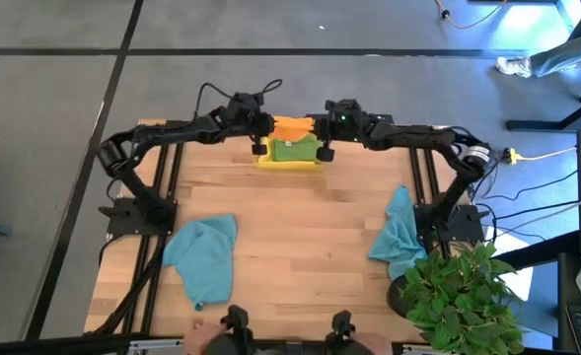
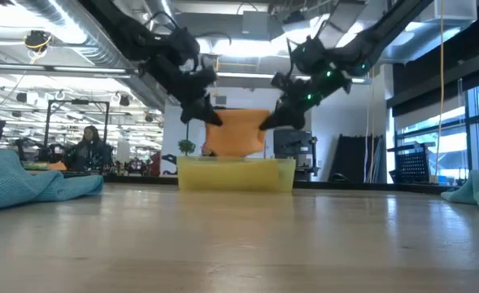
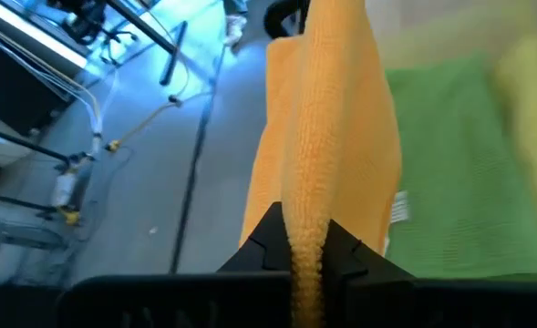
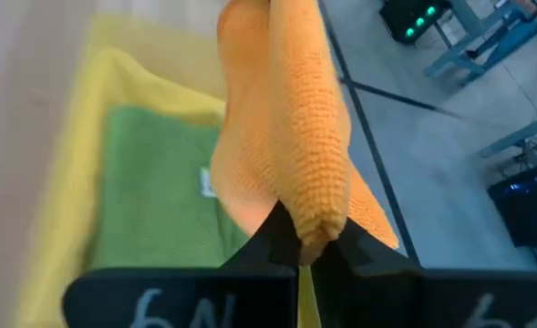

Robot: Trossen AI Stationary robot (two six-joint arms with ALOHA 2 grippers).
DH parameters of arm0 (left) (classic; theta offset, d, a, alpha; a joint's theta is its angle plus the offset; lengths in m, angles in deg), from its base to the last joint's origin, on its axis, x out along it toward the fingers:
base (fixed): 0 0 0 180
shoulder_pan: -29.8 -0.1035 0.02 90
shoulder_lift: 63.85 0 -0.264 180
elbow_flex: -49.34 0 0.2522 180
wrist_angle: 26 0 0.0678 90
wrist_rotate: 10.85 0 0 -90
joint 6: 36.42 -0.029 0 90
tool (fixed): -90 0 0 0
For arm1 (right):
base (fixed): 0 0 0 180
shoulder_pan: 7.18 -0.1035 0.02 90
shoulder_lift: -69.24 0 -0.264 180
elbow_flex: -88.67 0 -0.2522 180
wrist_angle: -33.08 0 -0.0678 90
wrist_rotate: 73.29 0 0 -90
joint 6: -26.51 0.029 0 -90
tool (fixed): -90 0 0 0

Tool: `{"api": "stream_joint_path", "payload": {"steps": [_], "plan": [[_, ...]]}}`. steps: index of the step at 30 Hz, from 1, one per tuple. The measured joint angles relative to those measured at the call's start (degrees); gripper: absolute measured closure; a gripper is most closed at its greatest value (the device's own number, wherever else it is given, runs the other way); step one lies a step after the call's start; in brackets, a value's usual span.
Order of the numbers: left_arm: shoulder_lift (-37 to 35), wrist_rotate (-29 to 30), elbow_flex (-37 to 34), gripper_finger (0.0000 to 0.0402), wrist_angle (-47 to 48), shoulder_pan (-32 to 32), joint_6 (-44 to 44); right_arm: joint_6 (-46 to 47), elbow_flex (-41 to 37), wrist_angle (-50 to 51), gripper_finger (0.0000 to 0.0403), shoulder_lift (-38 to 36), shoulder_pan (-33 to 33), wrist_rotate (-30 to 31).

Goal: Fold microfiber towels
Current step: Put the orange towel into the yellow bin

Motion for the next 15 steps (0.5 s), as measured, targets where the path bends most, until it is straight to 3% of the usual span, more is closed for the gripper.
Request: {"api": "stream_joint_path", "payload": {"steps": [7,11,15], "plan": [[5.05,-1.46,0.00,0.0401,-8.48,-3.34,-2.75,-1.15,0.47,-5.76,0.0392,4.53,3.90,0.45],[6.52,-5.52,0.07,0.0401,-9.69,-5.27,-4.19,-2.08,1.80,-5.89,0.0392,6.54,5.08,0.33],[8.34,-5.46,0.04,0.0401,-9.38,-5.19,-7.98,-3.70,2.40,-5.49,0.0392,9.25,5.21,0.39]]}}
